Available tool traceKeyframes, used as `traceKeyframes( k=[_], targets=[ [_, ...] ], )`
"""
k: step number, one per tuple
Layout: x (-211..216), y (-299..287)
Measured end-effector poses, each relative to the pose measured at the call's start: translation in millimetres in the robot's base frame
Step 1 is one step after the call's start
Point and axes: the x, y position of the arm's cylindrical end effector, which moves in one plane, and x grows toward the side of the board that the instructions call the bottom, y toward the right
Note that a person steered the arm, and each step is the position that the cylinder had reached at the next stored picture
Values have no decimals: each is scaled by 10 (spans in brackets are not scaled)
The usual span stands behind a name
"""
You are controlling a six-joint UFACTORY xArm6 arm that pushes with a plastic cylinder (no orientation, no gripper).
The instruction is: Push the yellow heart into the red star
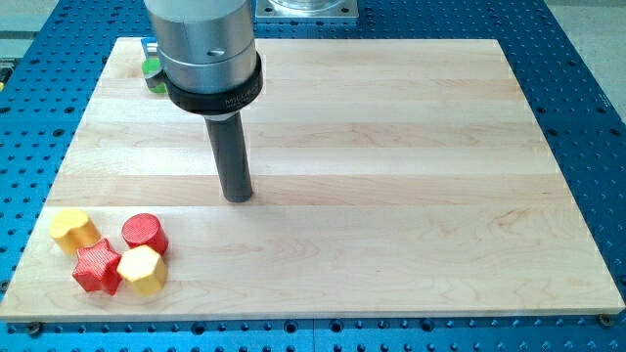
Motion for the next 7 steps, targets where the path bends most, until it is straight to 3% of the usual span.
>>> traceKeyframes(
  k=[3, 4, 5, 7],
  targets=[
    [17, -8],
    [38, -526],
    [50, -1459],
    [33, -1727]
  ],
)
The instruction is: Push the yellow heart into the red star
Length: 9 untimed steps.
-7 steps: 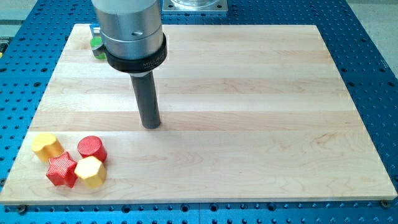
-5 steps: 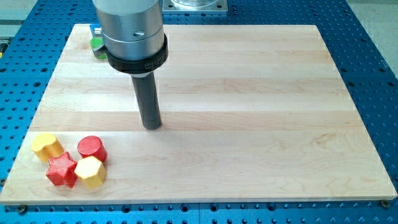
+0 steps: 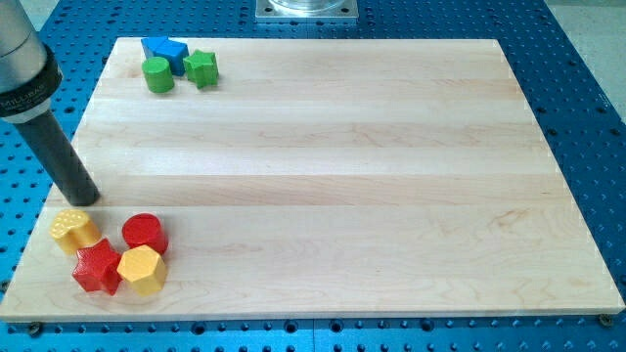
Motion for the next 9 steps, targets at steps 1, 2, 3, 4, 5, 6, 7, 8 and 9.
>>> traceKeyframes(
  k=[1, 2, 3, 4, 5, 6, 7, 8, 9],
  targets=[
    [7, -4],
    [7, -19],
    [-52, -109],
    [-85, -163],
    [-61, -164],
    [282, -465],
    [365, -350],
    [365, 197],
    [365, 199]
  ],
)
